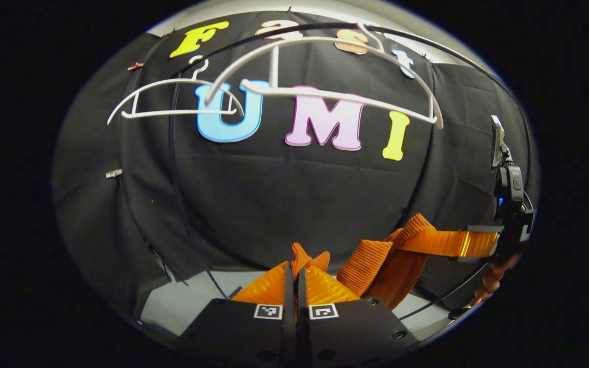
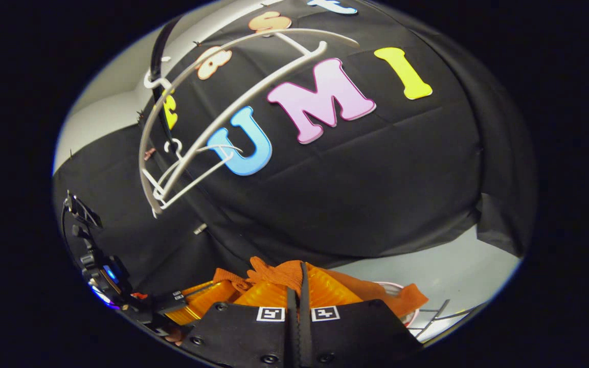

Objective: Grasp the clothes on the hanger with both hands and then place them into the laundry hamper below.

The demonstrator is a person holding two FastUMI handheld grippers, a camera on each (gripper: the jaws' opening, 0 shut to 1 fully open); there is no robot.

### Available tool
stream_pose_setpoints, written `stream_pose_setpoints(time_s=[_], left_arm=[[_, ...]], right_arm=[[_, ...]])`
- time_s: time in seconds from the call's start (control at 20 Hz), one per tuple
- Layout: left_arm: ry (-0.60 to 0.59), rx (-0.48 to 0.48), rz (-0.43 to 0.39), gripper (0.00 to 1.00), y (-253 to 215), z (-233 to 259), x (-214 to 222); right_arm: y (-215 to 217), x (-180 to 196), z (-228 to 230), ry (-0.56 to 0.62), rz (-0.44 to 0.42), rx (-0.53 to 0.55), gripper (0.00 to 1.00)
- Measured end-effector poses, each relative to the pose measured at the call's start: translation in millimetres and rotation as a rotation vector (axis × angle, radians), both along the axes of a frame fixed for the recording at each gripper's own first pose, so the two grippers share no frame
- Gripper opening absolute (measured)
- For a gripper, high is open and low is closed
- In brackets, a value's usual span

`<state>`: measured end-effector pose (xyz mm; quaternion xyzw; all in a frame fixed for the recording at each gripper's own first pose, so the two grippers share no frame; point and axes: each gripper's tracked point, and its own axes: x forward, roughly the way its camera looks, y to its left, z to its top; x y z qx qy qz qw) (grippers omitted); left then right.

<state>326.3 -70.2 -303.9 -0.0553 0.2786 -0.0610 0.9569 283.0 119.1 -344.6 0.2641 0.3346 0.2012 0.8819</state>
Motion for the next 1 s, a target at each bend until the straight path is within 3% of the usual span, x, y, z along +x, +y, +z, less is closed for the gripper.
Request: stream_pose_setpoints(time_s=[0.35,0.4,0.55,0.6,0.9,0.95,1.0], left_arm=[[0.217,0.035,-0.028,0.05,1,-95,-28],[0.231,0.044,-0.034,0.04,2,-101,-37],[0.256,0.070,-0.054,0.70,4,-106,-54],[0.258,0.091,-0.052,0.93,8,-108,-55],[0.265,0.093,-0.050,0.96,10,-108,-60],[0.259,0.092,-0.048,0.96,11,-104,-60],[0.250,0.091,-0.046,0.96,12,-101,-60]], right_arm=[[-29,-33,-98,0.170,0.048,-0.314,0.05],[-32,-39,-106,0.195,0.055,-0.340,0.14],[-43,-49,-119,0.232,0.027,-0.418,0.64],[-43,-50,-119,0.239,0.014,-0.414,0.76],[-35,-58,-111,0.211,0.041,-0.428,0.94],[-31,-58,-102,0.170,0.047,-0.427,0.94],[-29,-57,-96,0.129,0.058,-0.438,0.87]])
